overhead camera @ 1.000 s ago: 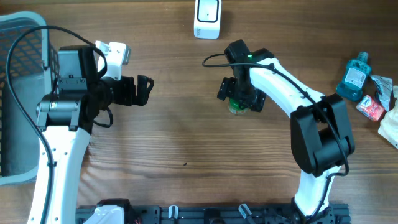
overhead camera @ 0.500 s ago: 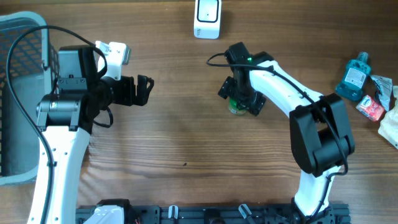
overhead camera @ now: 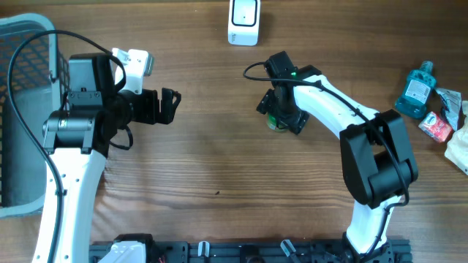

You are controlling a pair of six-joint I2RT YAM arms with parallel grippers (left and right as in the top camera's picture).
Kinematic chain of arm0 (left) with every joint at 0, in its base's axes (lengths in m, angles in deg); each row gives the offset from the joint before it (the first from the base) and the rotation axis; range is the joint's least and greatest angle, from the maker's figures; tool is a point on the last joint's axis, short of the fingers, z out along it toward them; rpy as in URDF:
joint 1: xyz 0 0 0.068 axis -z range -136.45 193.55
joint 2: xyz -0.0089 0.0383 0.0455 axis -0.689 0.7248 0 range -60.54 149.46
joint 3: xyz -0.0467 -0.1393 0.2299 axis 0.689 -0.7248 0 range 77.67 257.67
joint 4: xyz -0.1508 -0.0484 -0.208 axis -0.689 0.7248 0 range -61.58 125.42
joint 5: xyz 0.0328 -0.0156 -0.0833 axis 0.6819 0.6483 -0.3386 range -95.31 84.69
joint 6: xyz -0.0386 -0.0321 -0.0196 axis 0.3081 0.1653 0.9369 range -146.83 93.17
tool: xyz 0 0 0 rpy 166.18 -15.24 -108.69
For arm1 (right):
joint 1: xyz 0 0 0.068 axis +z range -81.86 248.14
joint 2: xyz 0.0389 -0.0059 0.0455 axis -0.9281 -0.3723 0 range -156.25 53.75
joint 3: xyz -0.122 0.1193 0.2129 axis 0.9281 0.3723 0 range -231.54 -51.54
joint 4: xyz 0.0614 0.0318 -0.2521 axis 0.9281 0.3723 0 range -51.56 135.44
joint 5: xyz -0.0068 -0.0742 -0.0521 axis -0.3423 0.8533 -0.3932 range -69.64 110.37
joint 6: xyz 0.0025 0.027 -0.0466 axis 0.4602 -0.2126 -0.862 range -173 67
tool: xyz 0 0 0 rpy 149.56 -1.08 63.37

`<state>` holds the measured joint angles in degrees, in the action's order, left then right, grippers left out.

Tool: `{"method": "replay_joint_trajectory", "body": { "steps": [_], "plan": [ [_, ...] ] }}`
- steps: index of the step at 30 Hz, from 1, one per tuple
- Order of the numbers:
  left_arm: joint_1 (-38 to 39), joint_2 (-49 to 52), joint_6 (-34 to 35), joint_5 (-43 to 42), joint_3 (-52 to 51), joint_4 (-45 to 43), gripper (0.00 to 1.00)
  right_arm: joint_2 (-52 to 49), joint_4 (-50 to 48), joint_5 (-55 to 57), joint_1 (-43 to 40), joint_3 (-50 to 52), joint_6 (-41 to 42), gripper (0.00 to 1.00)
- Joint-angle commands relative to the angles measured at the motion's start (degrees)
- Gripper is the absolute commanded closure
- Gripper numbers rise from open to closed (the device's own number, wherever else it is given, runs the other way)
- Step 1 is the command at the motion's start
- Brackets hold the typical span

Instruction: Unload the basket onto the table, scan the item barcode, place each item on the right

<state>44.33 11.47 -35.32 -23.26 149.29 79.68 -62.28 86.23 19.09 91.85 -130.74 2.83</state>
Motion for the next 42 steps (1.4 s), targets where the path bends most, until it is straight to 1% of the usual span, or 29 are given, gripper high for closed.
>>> {"method": "replay_joint_trajectory", "body": {
  "steps": [1,3,5,8,14,20,24,26,33,38,42],
  "plan": [
    [-0.3,0.1,0.1,-1.1,0.8,0.0,0.00,-2.7,-0.8,0.1,0.3,1.9,-0.2,0.21],
    [-0.3,0.1,0.1,-1.1,0.8,0.0,0.00,-2.7,-0.8,-0.3,0.3,1.9,-0.2,0.25],
    [-0.3,0.1,0.1,-1.1,0.8,0.0,0.00,-2.7,-0.9,-0.7,0.3,1.9,-0.2,0.31],
    [-0.3,0.1,0.1,-1.1,0.8,0.0,0.00,-2.7,-0.9,-2.7,0.3,1.9,-0.3,0.33],
    [-0.3,0.1,0.1,-1.1,0.8,0.0,0.00,-2.6,-0.8,-4.3,0.3,1.8,-0.3,0.41],
    [-0.3,0.1,0.1,-1.1,0.8,0.0,0.00,-2.6,-0.4,-7.2,0.3,1.5,-0.6,0.41],
    [-0.3,0.1,0.1,-1.1,0.8,0.0,0.00,-2.5,0.1,-12.4,-0.1,0.5,-1.9,0.41],
    [-0.3,0.1,0.1,-1.1,0.8,0.0,0.00,-2.2,0.7,-15.8,-0.5,0.0,-2.0,0.41],
    [-0.3,0.1,0.1,-1.1,0.8,0.0,0.00,0.0,1.3,-39.8,-3.0,-0.6,-7.4,0.41],
    [-0.3,0.1,0.1,-1.1,0.8,0.0,0.00,1.7,1.2,-53.7,-3.9,-0.6,-9.6,0.41],
    [-0.3,0.1,0.1,-1.1,0.8,0.0,0.00,3.0,0.9,-60.6,-3.9,-0.6,-9.3,0.41]
  ]
}}
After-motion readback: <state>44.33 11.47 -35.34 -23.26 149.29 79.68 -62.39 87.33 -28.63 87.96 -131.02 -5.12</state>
